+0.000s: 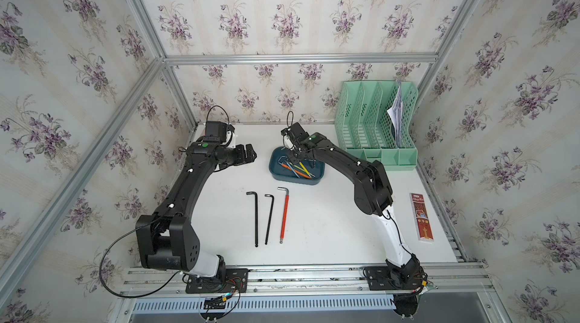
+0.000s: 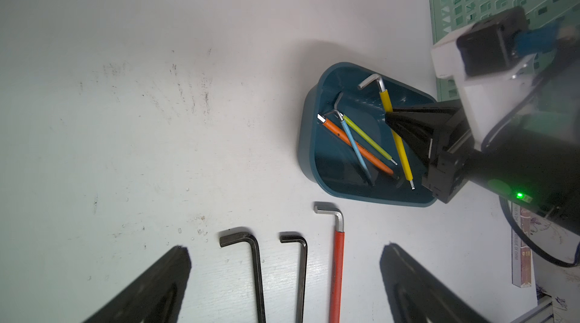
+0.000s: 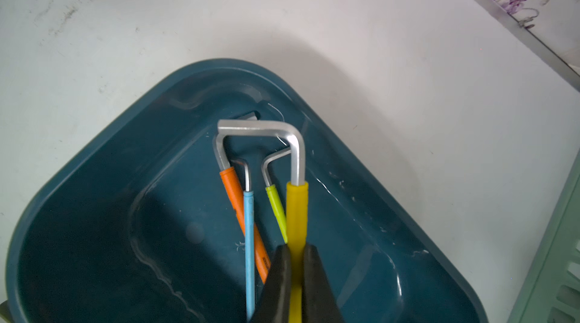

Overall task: Put the hex key on the desktop into the storage box
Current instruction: Place the Allen key in the storage box.

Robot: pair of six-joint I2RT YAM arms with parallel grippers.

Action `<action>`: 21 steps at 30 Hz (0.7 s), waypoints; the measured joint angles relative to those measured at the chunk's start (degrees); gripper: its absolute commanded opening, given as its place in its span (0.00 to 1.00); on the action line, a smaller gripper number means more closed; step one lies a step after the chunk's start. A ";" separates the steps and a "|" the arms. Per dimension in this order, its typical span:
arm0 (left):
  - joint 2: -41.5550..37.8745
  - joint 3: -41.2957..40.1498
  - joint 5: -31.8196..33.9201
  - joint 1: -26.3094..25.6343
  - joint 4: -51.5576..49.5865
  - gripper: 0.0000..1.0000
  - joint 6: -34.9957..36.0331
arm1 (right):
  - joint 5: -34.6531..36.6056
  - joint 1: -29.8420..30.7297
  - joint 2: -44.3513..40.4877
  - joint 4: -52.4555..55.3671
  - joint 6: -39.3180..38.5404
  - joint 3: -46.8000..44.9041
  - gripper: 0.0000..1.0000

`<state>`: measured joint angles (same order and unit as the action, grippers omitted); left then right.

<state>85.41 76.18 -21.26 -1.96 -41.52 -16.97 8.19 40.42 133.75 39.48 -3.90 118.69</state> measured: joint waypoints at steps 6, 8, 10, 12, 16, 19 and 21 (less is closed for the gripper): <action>0.00 0.00 0.00 0.04 0.22 0.99 0.00 | -0.20 0.00 1.16 1.25 -0.39 -0.02 0.00; 0.11 0.00 -0.02 0.04 0.26 0.99 0.00 | -1.27 0.00 1.29 1.42 -0.39 -0.02 0.00; 0.33 0.00 -0.07 0.04 0.26 0.99 0.00 | -2.21 0.02 1.44 1.51 -0.35 -0.02 0.03; 0.46 0.00 -0.22 0.04 0.24 0.99 -0.02 | -3.06 0.02 1.77 1.73 0.04 -0.02 0.09; 0.26 -0.15 -0.44 0.07 0.59 0.99 -0.17 | -3.30 0.07 1.97 2.82 1.49 -0.15 0.24; 0.22 -0.31 -1.20 0.07 1.09 0.99 -0.39 | -3.87 0.07 1.11 3.26 2.80 -1.49 0.31; -0.15 -0.92 -1.75 0.04 1.88 0.99 -0.42 | -4.31 0.07 -0.48 3.43 3.98 -3.28 0.35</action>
<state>85.25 75.26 -23.00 -1.91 -39.64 -17.39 3.88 40.49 133.27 42.92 0.08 115.42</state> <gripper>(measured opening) 0.992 0.321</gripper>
